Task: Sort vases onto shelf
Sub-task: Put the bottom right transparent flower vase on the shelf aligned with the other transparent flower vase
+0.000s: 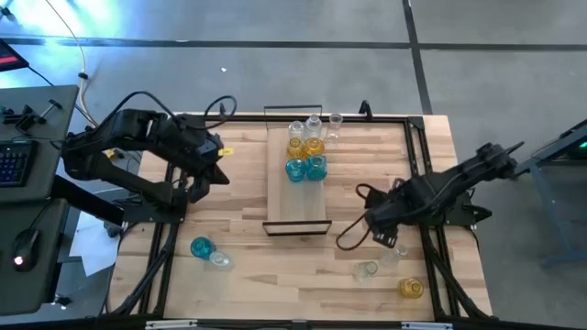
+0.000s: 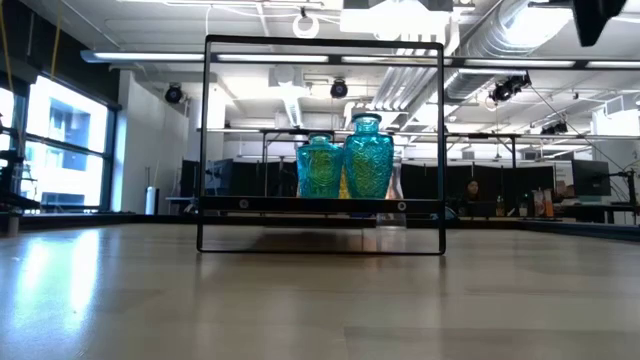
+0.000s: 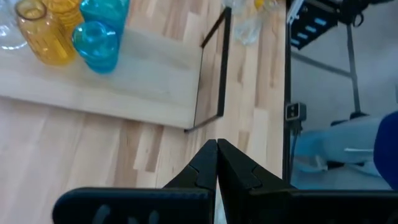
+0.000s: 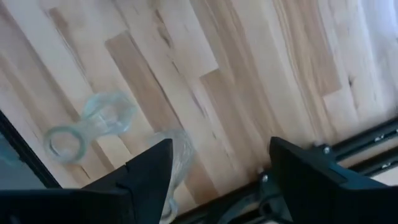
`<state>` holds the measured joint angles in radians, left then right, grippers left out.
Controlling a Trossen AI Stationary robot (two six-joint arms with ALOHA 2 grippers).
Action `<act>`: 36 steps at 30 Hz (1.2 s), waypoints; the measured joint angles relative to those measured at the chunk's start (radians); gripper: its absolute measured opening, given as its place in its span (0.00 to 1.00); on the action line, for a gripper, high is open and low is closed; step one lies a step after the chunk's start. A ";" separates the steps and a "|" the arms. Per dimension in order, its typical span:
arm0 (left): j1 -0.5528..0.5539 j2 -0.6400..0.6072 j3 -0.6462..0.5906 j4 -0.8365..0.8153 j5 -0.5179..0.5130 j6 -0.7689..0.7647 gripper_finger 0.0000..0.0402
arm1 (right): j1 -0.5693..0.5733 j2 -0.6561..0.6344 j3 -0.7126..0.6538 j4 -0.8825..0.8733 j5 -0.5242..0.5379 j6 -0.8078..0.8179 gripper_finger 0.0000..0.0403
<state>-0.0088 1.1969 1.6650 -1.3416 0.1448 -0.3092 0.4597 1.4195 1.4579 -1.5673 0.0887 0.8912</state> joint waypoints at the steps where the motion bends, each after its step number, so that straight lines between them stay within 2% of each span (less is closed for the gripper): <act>1: -0.005 0.000 0.000 -0.006 0.000 0.002 0.00 | 0.004 0.001 -0.007 -0.002 -0.005 0.006 0.63; 6: -0.019 0.000 0.000 -0.005 -0.001 0.024 0.00 | 0.012 -0.016 -0.085 -0.003 -0.091 0.074 0.63; 11: -0.019 0.000 0.000 -0.001 -0.001 0.026 0.00 | 0.013 -0.033 -0.134 -0.003 -0.168 0.066 0.63; 17: -0.019 0.000 0.000 -0.001 -0.002 0.033 0.00 | 0.011 -0.036 -0.132 -0.004 -0.124 0.027 0.63; 22: -0.019 0.000 0.000 0.000 -0.002 0.027 0.00 | 0.011 -0.036 -0.131 -0.003 -0.018 0.024 0.63; 26: -0.019 0.000 0.000 0.003 -0.003 0.026 0.00 | 0.010 -0.036 -0.131 -0.003 0.039 -0.102 0.63; 28: -0.019 0.000 0.000 0.003 -0.003 0.026 0.00 | 0.007 -0.036 -0.131 -0.004 0.007 -0.071 0.63; 36: -0.018 0.000 0.000 0.004 -0.008 0.026 0.00 | 0.011 -0.036 -0.131 -0.004 0.004 0.065 0.63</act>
<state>-0.0269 1.1969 1.6653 -1.3373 0.1364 -0.2837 0.4712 1.3838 1.3273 -1.5709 0.0929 0.9559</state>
